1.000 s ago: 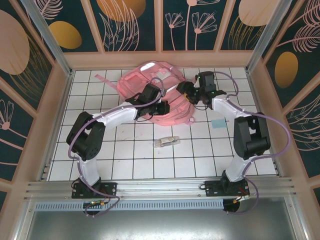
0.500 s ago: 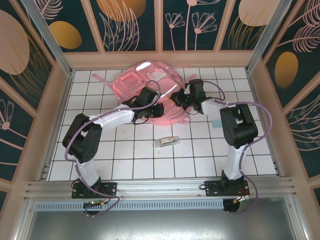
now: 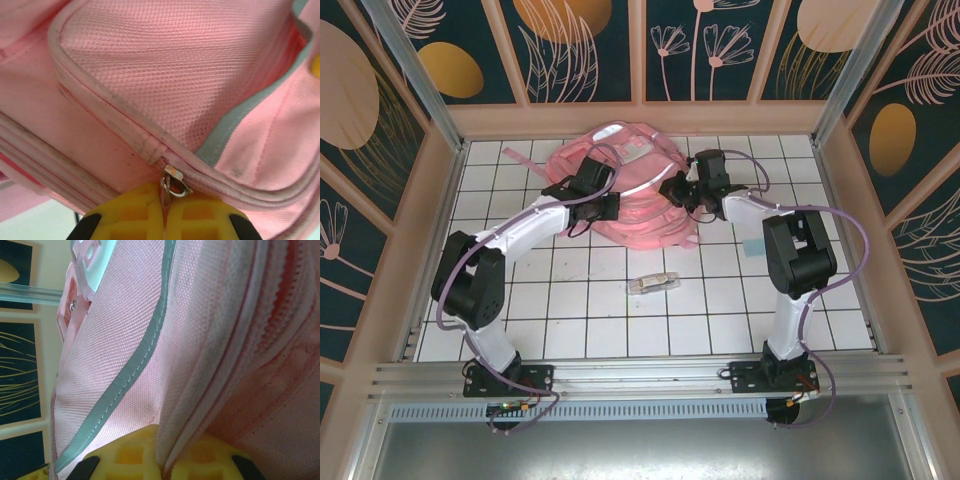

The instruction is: Pack books, pencil case, and school supplies into a backpack

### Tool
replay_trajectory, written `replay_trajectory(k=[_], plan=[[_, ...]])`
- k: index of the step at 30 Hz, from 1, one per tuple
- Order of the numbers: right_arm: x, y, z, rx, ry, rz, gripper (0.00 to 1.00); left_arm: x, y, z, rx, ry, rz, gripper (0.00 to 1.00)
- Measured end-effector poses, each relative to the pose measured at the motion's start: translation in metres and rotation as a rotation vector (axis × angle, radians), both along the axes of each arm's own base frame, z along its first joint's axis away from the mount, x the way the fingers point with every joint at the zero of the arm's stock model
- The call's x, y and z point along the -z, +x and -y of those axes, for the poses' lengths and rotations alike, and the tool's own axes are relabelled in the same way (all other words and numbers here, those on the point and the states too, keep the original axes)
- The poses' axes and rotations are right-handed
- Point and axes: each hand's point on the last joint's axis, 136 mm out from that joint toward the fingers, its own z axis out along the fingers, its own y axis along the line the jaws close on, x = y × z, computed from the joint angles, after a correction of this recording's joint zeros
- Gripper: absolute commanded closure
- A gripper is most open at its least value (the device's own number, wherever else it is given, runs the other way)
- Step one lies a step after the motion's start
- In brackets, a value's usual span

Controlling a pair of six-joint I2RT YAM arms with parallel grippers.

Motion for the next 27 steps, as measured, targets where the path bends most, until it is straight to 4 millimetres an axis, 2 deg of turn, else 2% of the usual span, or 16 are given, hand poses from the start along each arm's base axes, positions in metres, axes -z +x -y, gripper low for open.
replay_trajectory(k=[6, 9, 10, 11, 12, 14, 16, 17, 18, 20, 22, 24, 27], plan=[[-0.014, 0.007, -0.003, -0.034, -0.054, 0.074, 1.00, 0.018, 0.022, -0.013, -0.003, 0.088, -0.017, 1.00], [-0.019, 0.007, -0.007, -0.060, -0.070, 0.093, 1.00, 0.021, 0.029, -0.017, -0.001, 0.101, -0.017, 1.00], [-0.019, 0.007, -0.008, -0.065, -0.074, 0.096, 1.00, 0.021, 0.029, -0.018, 0.000, 0.102, -0.017, 0.92], [-0.019, 0.008, -0.008, -0.071, -0.080, 0.098, 0.98, 0.021, 0.029, -0.018, 0.005, 0.102, -0.016, 0.77], [-0.019, 0.008, -0.009, -0.077, -0.086, 0.094, 0.84, 0.021, 0.028, -0.017, 0.010, 0.099, -0.017, 0.61], [-0.020, 0.009, -0.006, -0.084, -0.100, 0.085, 0.60, 0.021, 0.029, -0.024, -0.009, 0.101, -0.024, 0.41], [-0.024, 0.011, -0.003, -0.090, -0.106, 0.091, 0.43, 0.019, 0.030, -0.038, -0.040, 0.092, -0.027, 0.23], [-0.026, 0.013, -0.001, -0.090, -0.110, 0.097, 0.36, 0.015, 0.028, -0.045, -0.055, 0.087, -0.023, 0.07], [-0.028, 0.014, -0.001, -0.094, -0.115, 0.106, 0.33, 0.011, 0.026, -0.049, -0.069, 0.081, -0.018, 0.01], [-0.030, 0.015, 0.003, -0.091, -0.126, 0.107, 0.23, -0.004, 0.023, -0.052, -0.080, 0.063, 0.012, 0.02], [-0.030, 0.015, 0.010, -0.077, -0.147, 0.103, 0.01, -0.023, 0.020, -0.043, -0.058, 0.051, 0.061, 0.02], [-0.034, 0.014, 0.021, -0.053, -0.178, 0.119, 0.01, -0.043, 0.015, -0.024, -0.005, 0.042, 0.119, 0.01], [-0.045, 0.007, 0.049, 0.017, -0.224, 0.136, 0.01, -0.063, 0.012, 0.009, 0.087, 0.045, 0.187, 0.01]])
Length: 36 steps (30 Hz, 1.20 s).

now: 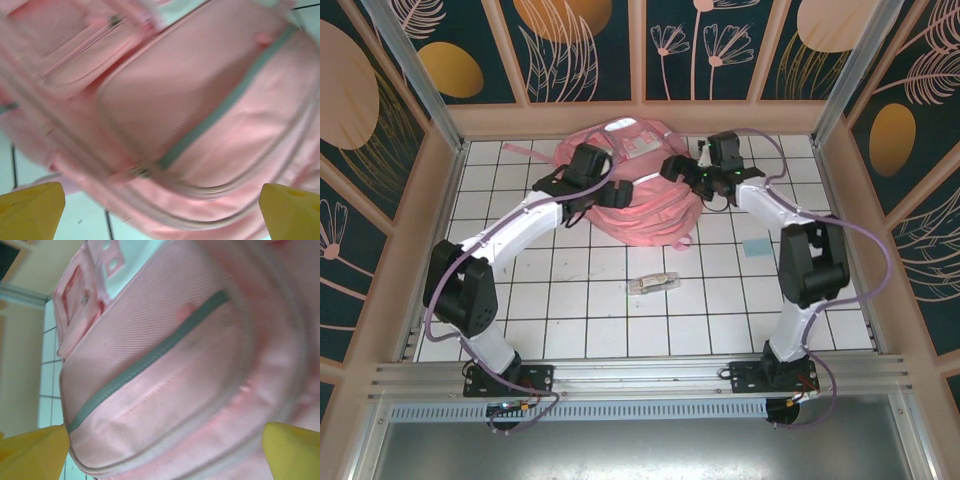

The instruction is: Pack books, pencil case, and school supplies into a backpack

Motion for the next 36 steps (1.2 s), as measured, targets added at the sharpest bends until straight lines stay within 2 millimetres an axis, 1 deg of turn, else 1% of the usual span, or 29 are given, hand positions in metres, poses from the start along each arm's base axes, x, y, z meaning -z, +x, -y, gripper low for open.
replay_trajectory(k=[2, 4, 5, 7, 9, 11, 14, 16, 18, 20, 23, 24, 25, 27, 29, 33, 36], plan=[[-0.011, -0.003, 0.021, 0.058, -0.024, 0.026, 0.01, -0.007, 0.001, 0.021, 0.055, 0.007, 0.032, 0.01], [-0.020, -0.005, 0.039, 0.100, -0.043, 0.050, 0.01, -0.010, 0.006, 0.036, 0.098, 0.009, 0.052, 0.01], [-0.023, -0.006, 0.049, 0.122, -0.052, 0.060, 0.01, -0.010, 0.010, 0.043, 0.120, 0.010, 0.057, 0.04], [-0.023, -0.011, 0.065, 0.152, -0.062, 0.059, 0.01, -0.008, 0.016, 0.057, 0.161, 0.019, 0.064, 0.12], [-0.016, -0.015, 0.081, 0.185, -0.071, 0.038, 0.01, -0.004, 0.024, 0.070, 0.194, 0.042, 0.075, 0.16], [-0.002, -0.022, 0.097, 0.216, -0.080, 0.004, 0.01, 0.001, 0.030, 0.086, 0.226, 0.083, 0.090, 0.17], [0.022, -0.036, 0.116, 0.253, -0.094, -0.055, 0.01, 0.014, 0.030, 0.108, 0.276, 0.150, 0.091, 0.19], [0.035, -0.045, 0.124, 0.267, -0.101, -0.091, 0.01, 0.027, 0.027, 0.117, 0.306, 0.195, 0.078, 0.19], [0.043, -0.051, 0.127, 0.273, -0.105, -0.113, 0.01, 0.041, 0.023, 0.119, 0.327, 0.244, 0.057, 0.21], [0.049, -0.056, 0.128, 0.272, -0.109, -0.128, 0.01, 0.055, 0.022, 0.115, 0.337, 0.297, 0.035, 0.26], [0.053, -0.060, 0.128, 0.271, -0.111, -0.137, 0.01, 0.072, 0.026, 0.105, 0.329, 0.367, 0.017, 0.29], [0.053, -0.061, 0.128, 0.271, -0.111, -0.138, 0.01, 0.077, 0.027, 0.102, 0.326, 0.391, 0.013, 0.33], [0.052, -0.061, 0.128, 0.272, -0.111, -0.137, 0.01, 0.080, 0.028, 0.099, 0.323, 0.412, 0.012, 0.38], [0.051, -0.061, 0.128, 0.271, -0.111, -0.134, 0.01, 0.084, 0.030, 0.094, 0.312, 0.448, 0.013, 0.48], [0.050, -0.061, 0.128, 0.272, -0.111, -0.131, 0.01, 0.084, 0.031, 0.091, 0.312, 0.466, 0.017, 0.59], [0.045, -0.061, 0.132, 0.288, -0.124, -0.115, 0.01, 0.077, 0.032, 0.094, 0.316, 0.465, 0.027, 0.77], [0.046, -0.062, 0.138, 0.308, -0.149, -0.119, 0.01, 0.070, 0.032, 0.097, 0.324, 0.447, 0.027, 0.84]])
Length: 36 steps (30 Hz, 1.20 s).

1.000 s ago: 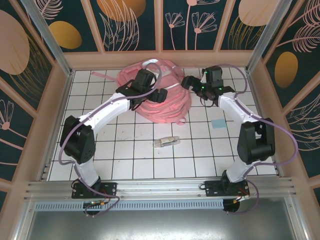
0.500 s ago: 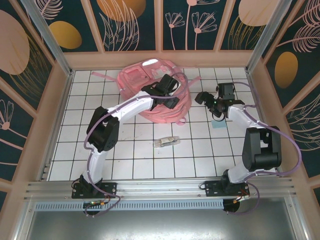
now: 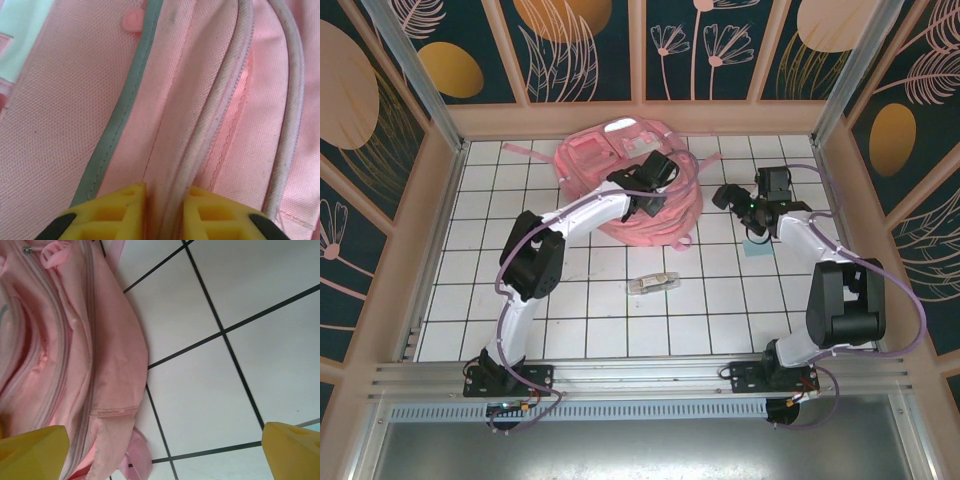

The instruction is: Pack books, pencil case, and school supplies into a backpack

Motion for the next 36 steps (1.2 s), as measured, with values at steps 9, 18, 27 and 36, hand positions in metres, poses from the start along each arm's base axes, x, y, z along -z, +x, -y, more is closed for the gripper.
replay_trajectory(k=[9, 18, 27, 36], plan=[[0.009, -0.005, 0.020, 0.060, -0.070, -0.041, 0.01, -0.032, 0.018, -0.009, -0.023, -0.139, -0.051, 1.00], [0.019, -0.012, 0.043, 0.132, -0.163, -0.084, 0.01, -0.032, 0.018, -0.011, -0.059, -0.372, -0.213, 1.00], [0.063, -0.034, 0.082, 0.217, -0.315, -0.257, 0.01, -0.061, 0.015, 0.003, -0.080, -0.660, -0.339, 1.00], [0.082, -0.049, 0.081, 0.237, -0.291, -0.329, 0.01, -0.063, 0.010, 0.018, -0.087, -0.808, -0.403, 1.00]])
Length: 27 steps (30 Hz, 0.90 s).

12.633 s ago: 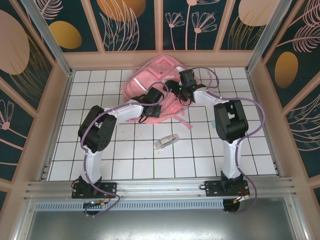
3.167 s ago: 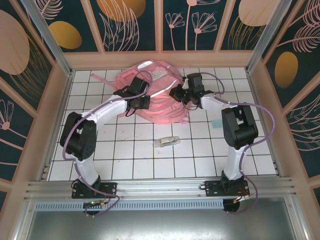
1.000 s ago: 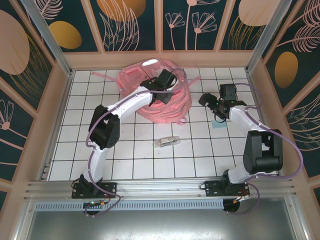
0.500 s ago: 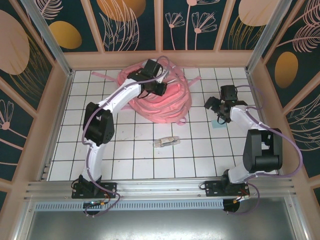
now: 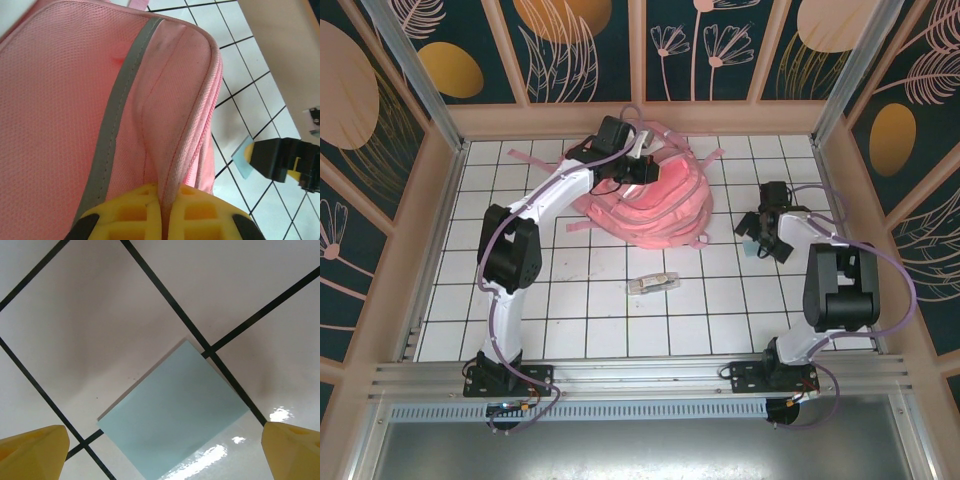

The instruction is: Pack books, pencil case, and school supplies into a backpack

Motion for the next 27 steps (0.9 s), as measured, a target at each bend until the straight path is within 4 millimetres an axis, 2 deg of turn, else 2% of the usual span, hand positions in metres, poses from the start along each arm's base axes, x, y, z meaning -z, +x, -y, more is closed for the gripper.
replay_trajectory(k=[6, 15, 18, 21, 25, 27], plan=[[0.020, 0.001, -0.006, 0.021, 0.040, -0.038, 0.01, 0.002, -0.001, -0.001, -0.004, -0.033, -0.013, 1.00], [0.019, 0.019, -0.012, -0.014, 0.020, -0.076, 0.01, -0.004, -0.003, -0.006, -0.014, -0.046, 0.001, 1.00], [0.014, 0.033, -0.027, -0.083, 0.005, -0.040, 0.01, -0.004, -0.004, -0.008, -0.015, -0.045, 0.000, 1.00], [0.009, 0.037, -0.039, -0.141, -0.007, -0.018, 0.01, -0.004, -0.006, -0.010, -0.017, -0.045, -0.002, 1.00], [0.005, 0.036, -0.028, -0.158, -0.066, -0.018, 0.01, -0.003, -0.006, -0.011, -0.018, -0.045, -0.003, 1.00], [0.005, 0.035, -0.023, -0.160, -0.085, -0.023, 0.05, -0.003, -0.006, -0.011, -0.018, -0.045, -0.002, 1.00]])
